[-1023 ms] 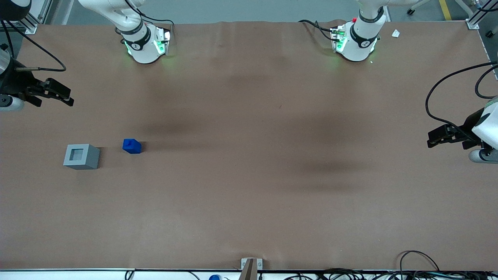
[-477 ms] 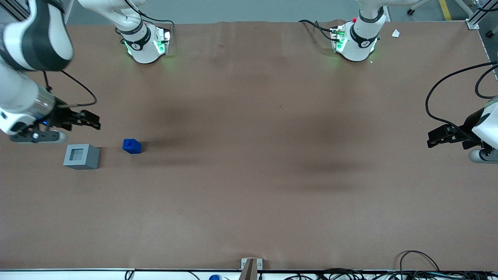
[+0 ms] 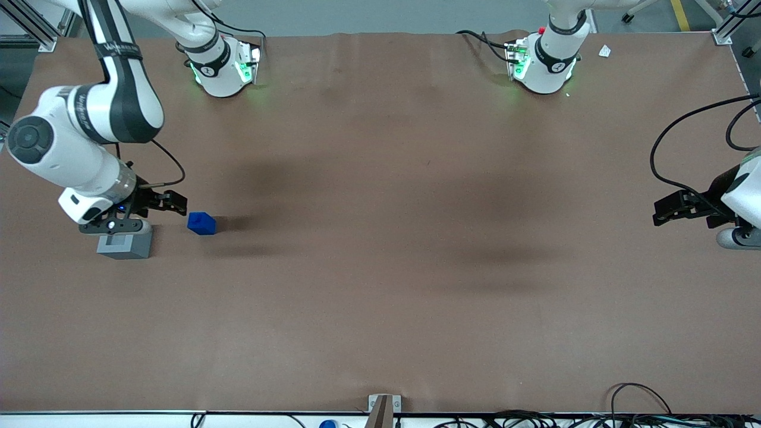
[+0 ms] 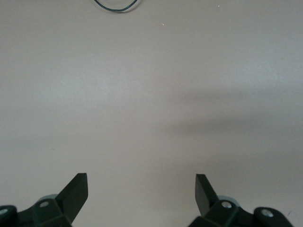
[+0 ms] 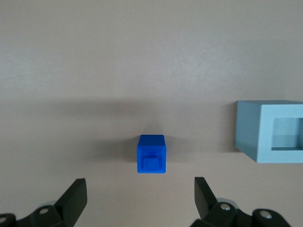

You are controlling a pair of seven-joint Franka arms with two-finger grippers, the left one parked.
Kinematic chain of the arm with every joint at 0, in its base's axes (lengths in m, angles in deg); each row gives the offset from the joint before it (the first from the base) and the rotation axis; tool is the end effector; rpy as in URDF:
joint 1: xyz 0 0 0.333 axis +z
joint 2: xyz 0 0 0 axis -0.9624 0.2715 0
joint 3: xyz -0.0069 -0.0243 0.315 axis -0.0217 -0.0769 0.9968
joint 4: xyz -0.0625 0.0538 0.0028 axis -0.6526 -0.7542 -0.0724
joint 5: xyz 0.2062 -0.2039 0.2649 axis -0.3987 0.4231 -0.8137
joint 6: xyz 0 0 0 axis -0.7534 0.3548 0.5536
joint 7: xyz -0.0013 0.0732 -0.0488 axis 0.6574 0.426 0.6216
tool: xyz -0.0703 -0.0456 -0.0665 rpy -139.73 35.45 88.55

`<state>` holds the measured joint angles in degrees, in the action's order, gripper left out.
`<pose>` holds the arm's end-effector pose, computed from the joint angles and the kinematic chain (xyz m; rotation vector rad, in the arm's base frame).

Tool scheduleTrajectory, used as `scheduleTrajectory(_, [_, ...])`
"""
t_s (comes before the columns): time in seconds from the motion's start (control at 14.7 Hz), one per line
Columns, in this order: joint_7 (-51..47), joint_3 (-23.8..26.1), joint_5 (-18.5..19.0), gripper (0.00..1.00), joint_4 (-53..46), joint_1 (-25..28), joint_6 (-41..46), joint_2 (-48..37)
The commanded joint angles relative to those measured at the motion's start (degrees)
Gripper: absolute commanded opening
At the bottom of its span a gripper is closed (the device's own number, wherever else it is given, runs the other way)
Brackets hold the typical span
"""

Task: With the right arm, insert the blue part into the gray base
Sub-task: 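Move the open right gripper down over the blue block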

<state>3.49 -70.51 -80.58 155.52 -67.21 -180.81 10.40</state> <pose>0.5532 0.0155 0.3594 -3.1347 -0.0423 0.0307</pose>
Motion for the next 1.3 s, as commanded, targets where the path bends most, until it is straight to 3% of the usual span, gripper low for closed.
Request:
scheduleTrajectory(0.0, [-0.15, 0.19, 0.13, 1.00, 4.34, -0.45, -5.81, 1.46])
scheduleTrajectory(0.41, [0.11, 0.19, 0.49, 1.00, 4.44, -0.36, -12.06, 9.64])
scheduleTrajectory(0.68, [0.11, 0.19, 0.49, 0.94, 4.44, -0.27, -13.65, 12.55])
scheduleTrajectory(0.89, [0.11, 0.19, 0.49, 0.86, 4.79, -0.18, -13.65, 13.34])
scheduleTrajectory(1.23, [0.03, 0.19, 0.49, 0.58, 4.79, -0.36, -13.48, 14.13])
